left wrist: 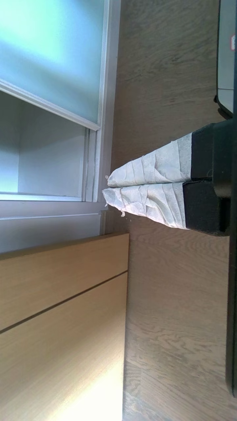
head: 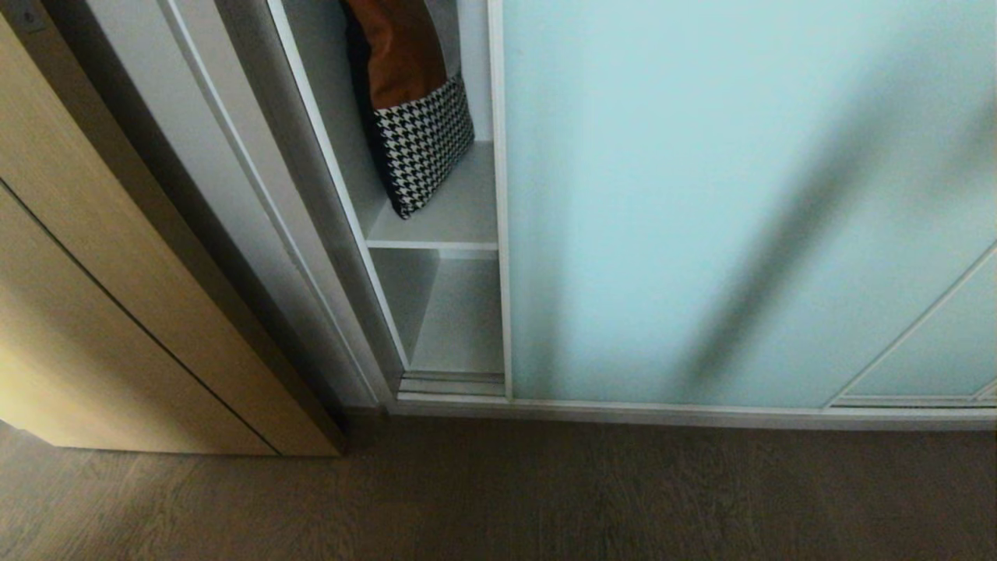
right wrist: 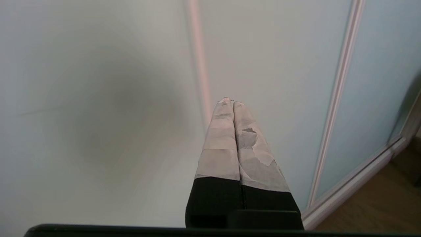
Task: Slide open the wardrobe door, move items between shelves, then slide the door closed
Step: Close the door
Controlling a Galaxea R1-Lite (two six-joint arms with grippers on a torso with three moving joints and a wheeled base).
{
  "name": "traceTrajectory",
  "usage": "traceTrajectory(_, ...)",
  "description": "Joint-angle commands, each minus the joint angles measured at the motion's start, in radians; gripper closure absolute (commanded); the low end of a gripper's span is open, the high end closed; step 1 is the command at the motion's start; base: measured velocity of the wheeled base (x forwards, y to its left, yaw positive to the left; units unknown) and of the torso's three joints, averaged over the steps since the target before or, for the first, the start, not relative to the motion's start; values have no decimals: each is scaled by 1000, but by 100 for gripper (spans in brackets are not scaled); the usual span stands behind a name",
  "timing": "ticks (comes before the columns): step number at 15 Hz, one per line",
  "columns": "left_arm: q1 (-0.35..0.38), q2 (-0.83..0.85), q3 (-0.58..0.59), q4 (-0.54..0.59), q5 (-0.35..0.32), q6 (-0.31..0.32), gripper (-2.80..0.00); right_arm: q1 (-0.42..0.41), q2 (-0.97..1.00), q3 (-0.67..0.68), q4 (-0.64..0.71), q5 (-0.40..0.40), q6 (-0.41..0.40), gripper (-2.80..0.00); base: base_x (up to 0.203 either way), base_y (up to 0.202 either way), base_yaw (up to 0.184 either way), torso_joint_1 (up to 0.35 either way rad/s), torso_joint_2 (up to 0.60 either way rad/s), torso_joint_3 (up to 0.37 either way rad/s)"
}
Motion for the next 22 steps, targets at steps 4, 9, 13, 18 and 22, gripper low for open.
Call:
traceTrajectory(4,0,1,0,0,0,0,0,-51,347,-230,-35,5,93,0,0,0,0,0,0,0)
traceTrajectory(9,0,0,0,-1,0,1,0,-66,522,-514,65,14,385,0,0,0,0,0,0,0)
traceTrajectory(13,0,0,0,0,1,1,0,-66,601,-604,160,106,576,0,0,0,0,0,0,0)
traceTrajectory(18,0,1,0,-1,0,1,0,-66,635,-602,157,203,754,0,0,0,0,0,0,0)
traceTrajectory(22,0,0,0,-1,1,-1,0,-58,675,-602,144,215,767,0,0,0,0,0,0,0)
